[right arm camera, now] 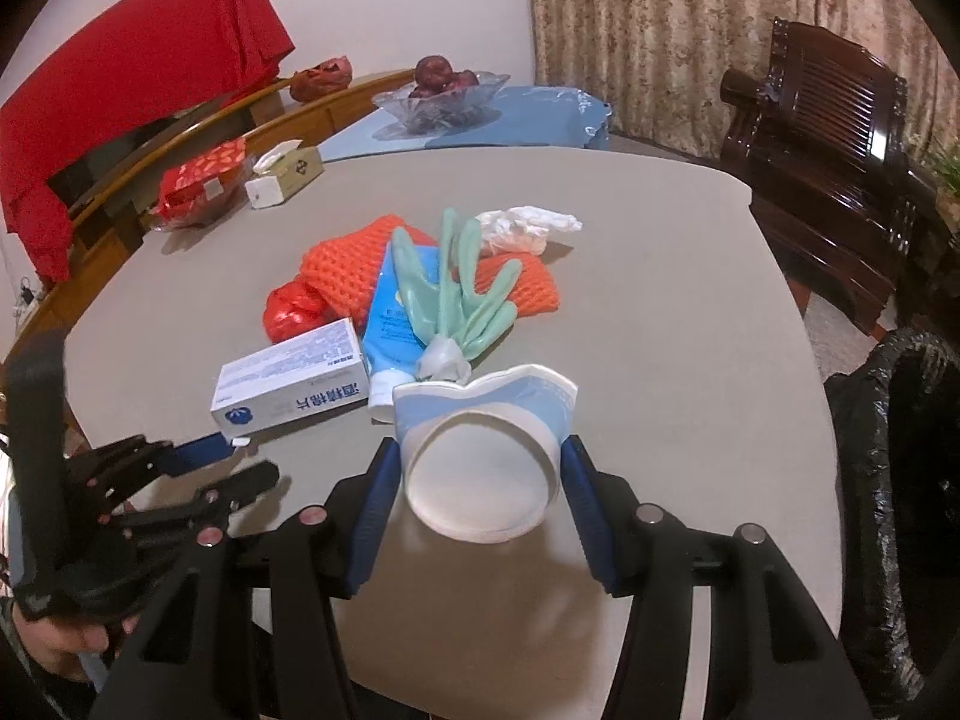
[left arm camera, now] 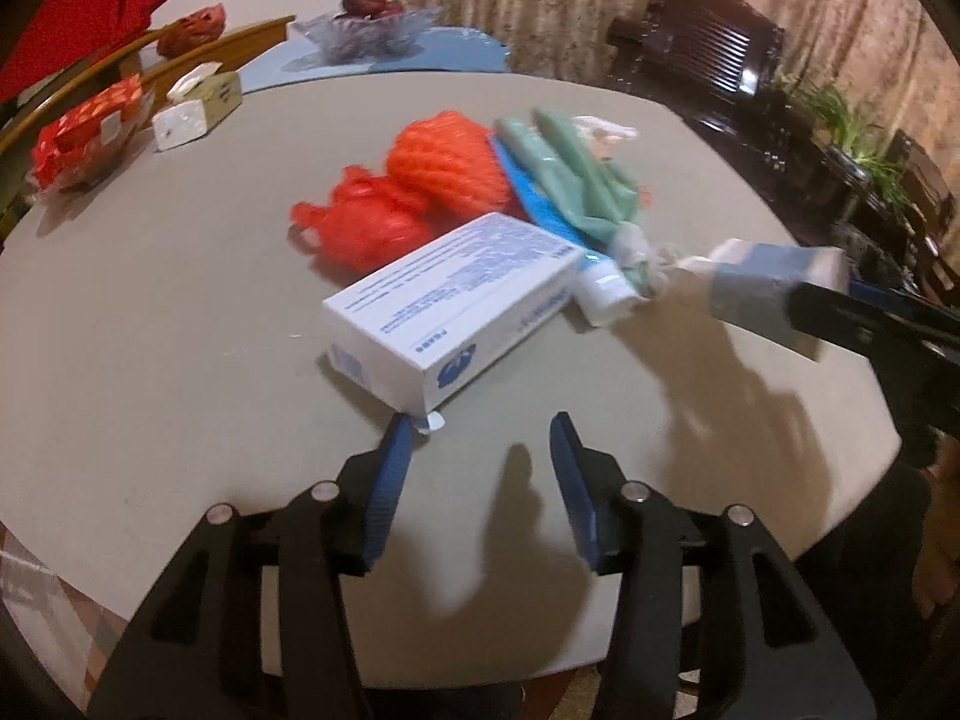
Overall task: Collect trash
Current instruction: 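Grasp the white medicine box with the left tool while the right tool holds the cup, then lift and carry the medicine box and paper cup over the black bin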
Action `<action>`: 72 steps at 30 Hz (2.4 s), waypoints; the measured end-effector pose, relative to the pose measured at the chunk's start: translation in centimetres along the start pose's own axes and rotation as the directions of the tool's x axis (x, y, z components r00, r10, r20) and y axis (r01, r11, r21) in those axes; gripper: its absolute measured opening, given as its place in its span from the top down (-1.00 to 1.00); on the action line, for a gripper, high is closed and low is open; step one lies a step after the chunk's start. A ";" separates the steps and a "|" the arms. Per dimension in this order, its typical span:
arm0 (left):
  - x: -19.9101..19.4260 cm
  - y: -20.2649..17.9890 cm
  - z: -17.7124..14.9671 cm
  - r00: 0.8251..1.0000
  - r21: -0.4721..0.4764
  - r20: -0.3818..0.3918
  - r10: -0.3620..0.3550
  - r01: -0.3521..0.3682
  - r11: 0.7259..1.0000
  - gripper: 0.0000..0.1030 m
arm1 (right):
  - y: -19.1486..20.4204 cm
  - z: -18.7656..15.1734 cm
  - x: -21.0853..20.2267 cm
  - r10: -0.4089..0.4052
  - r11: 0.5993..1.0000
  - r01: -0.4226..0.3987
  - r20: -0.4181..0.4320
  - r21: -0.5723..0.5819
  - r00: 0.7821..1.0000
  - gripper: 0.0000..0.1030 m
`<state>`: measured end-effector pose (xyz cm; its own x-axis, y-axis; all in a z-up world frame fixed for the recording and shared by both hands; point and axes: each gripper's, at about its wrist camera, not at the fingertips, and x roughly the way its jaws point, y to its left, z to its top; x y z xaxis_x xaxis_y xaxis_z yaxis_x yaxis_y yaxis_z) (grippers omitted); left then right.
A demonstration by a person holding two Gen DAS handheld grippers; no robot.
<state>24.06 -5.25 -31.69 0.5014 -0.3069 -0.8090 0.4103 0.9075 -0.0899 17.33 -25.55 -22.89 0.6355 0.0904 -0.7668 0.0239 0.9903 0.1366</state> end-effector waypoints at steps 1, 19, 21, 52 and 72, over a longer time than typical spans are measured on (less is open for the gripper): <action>-0.4 -0.5 -0.1 1.000 0.020 0.013 0.015 -0.016 1.000 -0.11 | -0.1 0.0 0.0 0.000 1.000 0.000 0.000 0.004 1.000 -0.05; 2.1 2.1 1.9 0.992 0.068 0.070 0.102 -0.107 0.992 -0.67 | 0.2 -0.3 -0.1 0.007 1.000 -0.007 -0.005 -0.012 1.000 -0.05; 2.4 1.8 1.9 0.993 0.078 0.065 0.099 -0.104 0.991 -0.49 | 0.2 -0.2 -0.1 0.006 1.000 -0.006 -0.007 -0.012 1.000 -0.06; -3.5 0.4 0.8 0.992 -0.044 0.107 0.060 -0.056 0.997 0.98 | -0.1 -0.1 -2.9 0.017 1.000 -0.016 0.038 -0.013 0.999 -0.05; -6.3 -1.9 1.2 0.987 -0.059 0.151 0.062 -0.054 0.997 1.00 | -3.5 -0.4 -8.0 -0.040 0.999 0.036 0.112 0.038 0.993 -0.05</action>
<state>21.04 -5.38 -25.66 0.6351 -0.2894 -0.7162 0.3367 0.9382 -0.0805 11.85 -29.65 -17.49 0.7168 0.0382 -0.6962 0.0758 0.9883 0.1323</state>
